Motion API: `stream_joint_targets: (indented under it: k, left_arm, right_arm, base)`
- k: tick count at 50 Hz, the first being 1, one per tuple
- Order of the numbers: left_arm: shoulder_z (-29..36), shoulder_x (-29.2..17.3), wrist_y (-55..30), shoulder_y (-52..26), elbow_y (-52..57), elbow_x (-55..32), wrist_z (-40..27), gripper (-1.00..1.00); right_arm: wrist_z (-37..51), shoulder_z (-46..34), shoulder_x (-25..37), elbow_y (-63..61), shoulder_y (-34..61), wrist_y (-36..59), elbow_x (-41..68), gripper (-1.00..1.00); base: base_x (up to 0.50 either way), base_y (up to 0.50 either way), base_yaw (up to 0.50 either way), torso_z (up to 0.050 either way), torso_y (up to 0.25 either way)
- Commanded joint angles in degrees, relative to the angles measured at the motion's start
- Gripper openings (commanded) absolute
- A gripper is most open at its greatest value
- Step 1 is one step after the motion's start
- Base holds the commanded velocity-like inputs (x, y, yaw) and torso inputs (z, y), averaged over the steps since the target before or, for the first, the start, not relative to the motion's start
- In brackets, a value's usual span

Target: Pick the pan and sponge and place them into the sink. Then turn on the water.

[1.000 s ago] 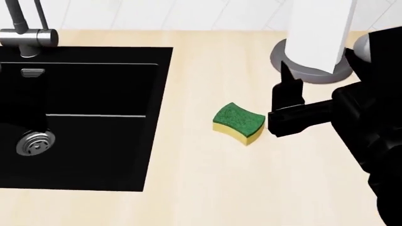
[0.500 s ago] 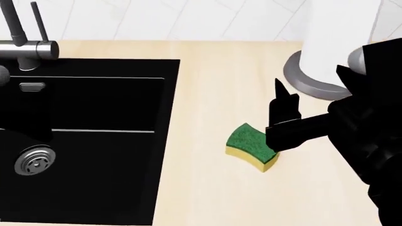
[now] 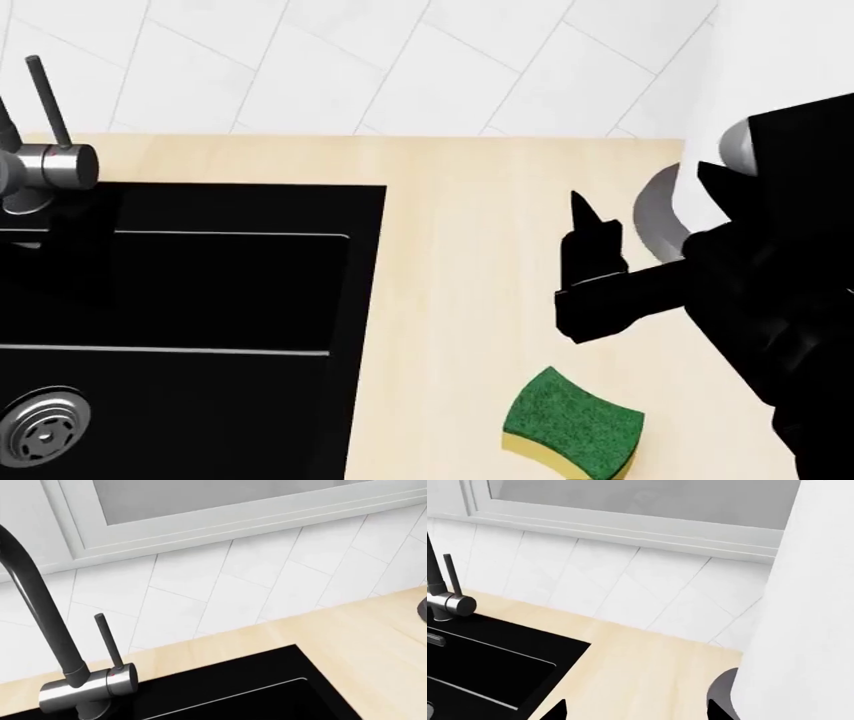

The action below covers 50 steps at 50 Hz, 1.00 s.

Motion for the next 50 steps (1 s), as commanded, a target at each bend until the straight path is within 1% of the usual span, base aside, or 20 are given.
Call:
stream_joint_targets:
  k: [1,4,6,9,10,11,12,14,16,17,22,24,26,28,29,32,35,44,45,50]
  left_arm:
    - [0.2,-0.2,0.3,0.2,-0.3,0.0,0.0,1.00]
    - [0.3,-0.4,0.6,0.5,-0.3,-0.1,0.4,1.00]
    - [0.3,-0.6,0.7,0.8,-0.4,-0.2,0.6,1.00]
    - [1.0,-0.6,1.4,0.8,-1.2,0.3,1.0,1.00]
    - [1.2,-0.1,1.3,0.7,-1.1,0.2,0.7,1.00]
    - [0.9,0.0,1.3,0.8,-1.0,0.0,0.7,1.00]
    - [0.8,0.0,1.3,0.8,-1.1,-0.1,0.8,1.00]
    - [0.9,-0.3,2.1,1.2,-1.6,0.3,1.1,1.00]
    - [0.7,-0.6,2.0,1.5,-1.7,0.1,1.2,1.00]
    - [0.3,-1.1,1.9,1.6,-1.5,-0.2,1.5,1.00]
    - [0.6,-0.5,2.0,1.9,-1.2,-0.1,0.9,1.00]
    - [0.8,-0.7,2.0,1.7,-1.4,0.0,1.1,1.00]
    - [0.2,-1.2,1.8,1.4,-1.4,-0.4,1.3,1.00]
    - [0.2,-1.2,2.1,2.0,-1.3,-0.3,1.1,1.00]
    - [0.5,-1.1,2.3,2.1,-1.5,-0.1,1.2,1.00]
    - [0.4,-1.0,1.9,2.3,-1.1,-0.5,1.1,1.00]
    - [0.8,-1.0,2.5,2.9,-1.5,-0.2,1.3,1.00]
    - [0.8,-1.0,3.0,3.2,-2.2,-0.3,1.6,1.00]
    - [1.1,-0.3,2.9,2.9,-2.3,-0.1,1.1,1.00]
    - [0.8,-1.2,3.4,4.0,-2.2,-0.4,1.8,1.00]
  right_arm:
    - [-0.6,1.3,0.4,-0.1,0.9,6.6,5.4,1.00]
    - [-1.2,1.8,0.3,1.0,2.9,14.1,11.3,1.00]
    - [2.5,0.9,1.6,2.4,3.9,15.6,17.9,1.00]
    - [7.3,-5.0,5.4,7.4,8.1,15.6,29.0,1.00]
    - [8.4,-8.6,7.3,8.9,9.9,15.6,32.6,1.00]
    - [8.0,-12.1,8.9,9.6,11.5,15.5,33.7,1.00]
    - [8.5,-12.4,9.2,10.0,11.7,15.0,34.3,1.00]
    - [6.9,-17.5,11.3,10.0,13.5,15.3,34.2,1.00]
    - [7.8,-19.0,12.2,11.3,15.0,15.1,35.0,1.00]
    - [7.2,-21.7,13.4,11.9,16.3,15.4,35.8,1.00]
    - [4.1,-30.7,15.5,13.7,21.3,15.1,34.3,1.00]
    - [1.1,-35.6,15.4,14.9,24.6,14.3,30.1,1.00]
    - [-3.9,-39.4,14.6,15.6,27.2,14.7,29.4,1.00]
    - [-4.8,-42.0,13.6,17.6,29.4,14.3,27.1,1.00]
    - [-7.7,-44.1,13.4,17.4,30.2,14.2,26.5,1.00]
    - [-9.0,-47.1,12.6,19.2,30.9,12.8,23.7,1.00]
    - [-14.9,-54.4,11.9,20.9,32.5,9.7,17.3,1.00]
    - [-21.2,-62.5,11.7,21.9,33.5,1.8,8.1,1.00]
    - [-21.1,-62.6,11.5,22.3,32.9,1.2,8.0,1.00]
    - [-22.1,-64.1,10.8,22.8,32.5,-0.3,6.8,1.00]
  base:
    - [0.00,0.00,0.00,0.000,0.000]
    - [0.00,0.00,0.00,0.000,0.000]
    - [0.00,0.00,0.00,0.000,0.000]
    - [0.00,0.00,0.00,0.000,0.000]
    - [0.00,0.00,0.00,0.000,0.000]
    - [0.00,0.00,0.00,0.000,0.000]
    - [0.00,0.00,0.00,0.000,0.000]
    - [0.00,0.00,0.00,0.000,0.000]
    - [0.00,0.00,0.00,0.000,0.000]
    - [0.00,0.00,0.00,0.000,0.000]
    - [0.00,0.00,0.00,0.000,0.000]
    - [0.00,0.00,0.00,0.000,0.000]
    - [0.00,0.00,0.00,0.000,0.000]
    - [0.00,0.00,0.00,0.000,0.000]
    - [0.00,0.00,0.00,0.000,0.000]
    - [0.00,0.00,0.00,0.000,0.000]
    - [0.00,0.00,0.00,0.000,0.000]
    - [0.00,0.00,0.00,0.000,0.000]
    - [0.00,0.00,0.00,0.000,0.000]
    - [0.00,0.00,0.00,0.000,0.000]
